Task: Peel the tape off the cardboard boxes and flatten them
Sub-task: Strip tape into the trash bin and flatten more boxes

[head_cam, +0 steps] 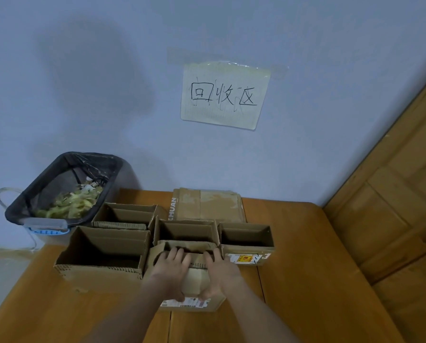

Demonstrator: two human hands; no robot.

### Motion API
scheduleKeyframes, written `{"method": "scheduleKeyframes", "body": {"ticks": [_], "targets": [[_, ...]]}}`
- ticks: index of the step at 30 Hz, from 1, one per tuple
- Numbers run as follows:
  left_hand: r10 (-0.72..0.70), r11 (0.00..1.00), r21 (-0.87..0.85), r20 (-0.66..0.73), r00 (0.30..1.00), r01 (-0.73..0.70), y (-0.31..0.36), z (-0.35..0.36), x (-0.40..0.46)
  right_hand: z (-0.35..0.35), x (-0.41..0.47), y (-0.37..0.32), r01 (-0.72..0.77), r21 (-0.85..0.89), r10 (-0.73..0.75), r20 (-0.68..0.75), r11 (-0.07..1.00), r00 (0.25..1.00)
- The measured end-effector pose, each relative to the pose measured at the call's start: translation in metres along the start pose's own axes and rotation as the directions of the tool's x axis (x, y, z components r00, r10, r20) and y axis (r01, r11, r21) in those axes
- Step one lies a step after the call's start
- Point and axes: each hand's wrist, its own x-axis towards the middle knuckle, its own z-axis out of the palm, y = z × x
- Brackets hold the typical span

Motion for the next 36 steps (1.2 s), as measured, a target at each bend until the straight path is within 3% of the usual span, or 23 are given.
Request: {"method": "scheduleKeyframes", "body": {"ticks": [9,25,36], "targets": [[-0.019,0.998,0.052,-0.094,0.995,0.024,0.024,-0.014,-0.031,-0.001,-0.042,0.007,0.010,-0.033,-0.013,-0.091,0.999,0.996],[-0.013,0.993,0.108,-0.272,0.962,0.044,0.054,-0.048,-0.102,-0.023,-0.131,-0.005,-0.078,-0.338,-0.041,-0.331,0.938,0.943],[0.085,0.993,0.102,-0.332,0.940,-0.054,0.012,-0.028,-0.169,-0.023,-0.174,-0.083,-0.006,-0.291,-0.077,-0.271,0.957,0.960]]}}
